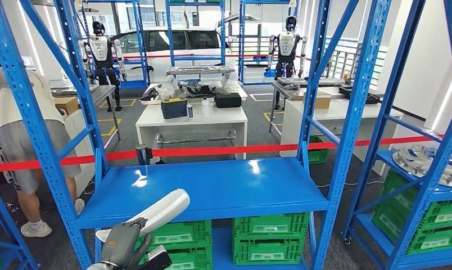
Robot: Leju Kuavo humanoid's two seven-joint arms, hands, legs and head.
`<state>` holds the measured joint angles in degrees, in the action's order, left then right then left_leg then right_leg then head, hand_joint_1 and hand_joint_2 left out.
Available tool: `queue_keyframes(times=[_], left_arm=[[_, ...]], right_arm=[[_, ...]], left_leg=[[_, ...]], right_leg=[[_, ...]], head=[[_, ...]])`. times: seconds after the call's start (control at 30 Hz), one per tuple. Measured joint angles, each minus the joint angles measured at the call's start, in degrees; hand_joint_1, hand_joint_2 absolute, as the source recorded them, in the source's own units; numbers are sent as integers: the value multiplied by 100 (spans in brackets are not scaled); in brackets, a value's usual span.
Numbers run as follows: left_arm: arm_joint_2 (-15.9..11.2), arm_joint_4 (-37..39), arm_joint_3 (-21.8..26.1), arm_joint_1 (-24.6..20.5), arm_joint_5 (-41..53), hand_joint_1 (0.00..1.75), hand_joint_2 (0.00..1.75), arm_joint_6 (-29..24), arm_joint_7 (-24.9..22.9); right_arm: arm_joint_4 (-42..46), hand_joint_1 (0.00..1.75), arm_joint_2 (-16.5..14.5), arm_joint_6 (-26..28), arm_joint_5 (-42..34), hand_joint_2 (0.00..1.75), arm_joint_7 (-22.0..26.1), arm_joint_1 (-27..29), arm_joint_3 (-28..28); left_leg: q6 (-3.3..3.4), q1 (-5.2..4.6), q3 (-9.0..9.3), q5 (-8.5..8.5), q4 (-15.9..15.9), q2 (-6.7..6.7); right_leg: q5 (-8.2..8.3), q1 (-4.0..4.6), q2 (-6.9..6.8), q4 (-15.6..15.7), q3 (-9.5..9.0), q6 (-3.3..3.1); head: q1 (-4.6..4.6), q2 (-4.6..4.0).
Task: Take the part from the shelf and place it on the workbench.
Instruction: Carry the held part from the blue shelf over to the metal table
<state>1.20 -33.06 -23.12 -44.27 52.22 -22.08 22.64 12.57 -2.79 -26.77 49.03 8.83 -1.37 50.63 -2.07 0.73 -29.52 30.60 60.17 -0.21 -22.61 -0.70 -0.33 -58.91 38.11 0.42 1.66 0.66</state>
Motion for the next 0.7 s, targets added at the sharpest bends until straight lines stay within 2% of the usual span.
queue_keyframes(times=[0.03,0.1,0.13,0.17,0.23,0.27,0.3,0.33,0.37,0.4,0.43,0.47,0.5,0.53,0.6,0.63,0.7], left_arm=[[2,-1,0,-3,0,148,175,-1,-1],[2,4,0,-13,0,148,175,-1,-2],[3,5,0,-20,0,148,175,0,-2],[4,6,0,-29,0,148,175,0,-2],[4,7,0,-39,4,148,175,0,-5],[4,8,0,-39,8,148,175,0,-13],[3,10,0,-36,11,148,175,0,-25],[0,11,0,-31,14,148,175,0,-38],[-4,11,0,-26,18,148,175,0,-53],[-9,9,0,-22,21,148,175,0,-64],[-14,0,1,-19,28,148,175,-1,-74],[-22,-15,3,-18,37,148,175,-3,-86],[-31,-31,5,-18,47,148,175,-5,-95],[-39,-48,7,-18,56,148,175,-9,-102],[-62,-66,9,-15,69,148,175,-13,-110],[-76,-75,10,-12,73,148,175,-14,-118],[-105,-91,12,-9,86,148,175,-16,-137]], right_arm=[[0,0,-2,0,1,0,1,2,1],[-1,0,-8,-1,1,0,4,9,1],[-2,0,-14,-7,3,0,8,13,1],[-2,0,-20,-13,10,0,14,13,1],[-2,0,-28,-24,33,0,22,6,1],[-2,0,-29,-22,50,0,16,2,1],[-2,0,-29,-21,65,0,3,0,1],[-2,0,-29,-20,79,0,-13,0,1],[-2,0,-30,-22,90,0,-27,0,1],[-2,0,-30,-25,97,0,-35,-1,1],[-2,0,-30,-27,104,0,-38,-8,1],[-1,0,-29,-30,112,0,-37,-21,1],[-1,0,-28,-29,121,0,-35,-34,1],[0,0,-28,-29,130,0,-36,-45,1],[-1,0,-31,-28,150,0,-39,-52,1],[-2,0,-33,-26,163,0,-41,-55,1],[-2,0,-35,-21,186,0,-38,-64,1]], left_leg=[[48,-31,44,33,-104,-7],[179,-54,-37,-46,-126,5],[244,-59,-81,-103,-132,15],[304,-60,-144,-170,-139,25],[372,-81,-299,-304,-135,33],[389,-100,-387,-373,-131,33],[398,-119,-479,-440,-125,32],[401,-135,-572,-506,-117,31],[398,-145,-660,-568,-108,31],[390,-151,-736,-626,-97,29],[375,-157,-801,-676,-87,29],[354,-162,-845,-725,-79,32],[328,-165,-869,-774,-79,38],[298,-164,-882,-825,-88,45],[232,-157,-900,-901,-108,50],[194,-153,-939,-836,-65,40],[127,-137,-1067,-471,218,20]], right_leg=[[49,-8,0,9,14,43],[88,-39,0,13,46,118],[-28,-52,0,-69,94,142],[-252,-55,3,-262,173,154],[-855,-38,10,-945,372,152],[-1050,-25,16,-1313,448,144],[-1103,-8,23,-1574,462,127],[-1029,13,28,-1668,393,101],[-880,40,31,-1563,226,68],[-740,69,32,-1278,-38,31],[-705,100,31,-872,-353,-8],[-741,126,32,-473,-635,-45],[-805,146,35,-166,-828,-77],[-861,162,38,12,-919,-107],[-783,158,34,93,-891,-169],[-719,148,24,108,-854,-202],[-595,122,3,135,-758,-259]], head=[[-1,0],[-1,0],[-1,0],[-1,0],[-3,0],[-3,0],[-4,0],[-4,0],[-4,0],[-4,0],[-4,0],[-4,1],[-4,1],[-3,1],[-2,0],[-1,0],[4,0]])
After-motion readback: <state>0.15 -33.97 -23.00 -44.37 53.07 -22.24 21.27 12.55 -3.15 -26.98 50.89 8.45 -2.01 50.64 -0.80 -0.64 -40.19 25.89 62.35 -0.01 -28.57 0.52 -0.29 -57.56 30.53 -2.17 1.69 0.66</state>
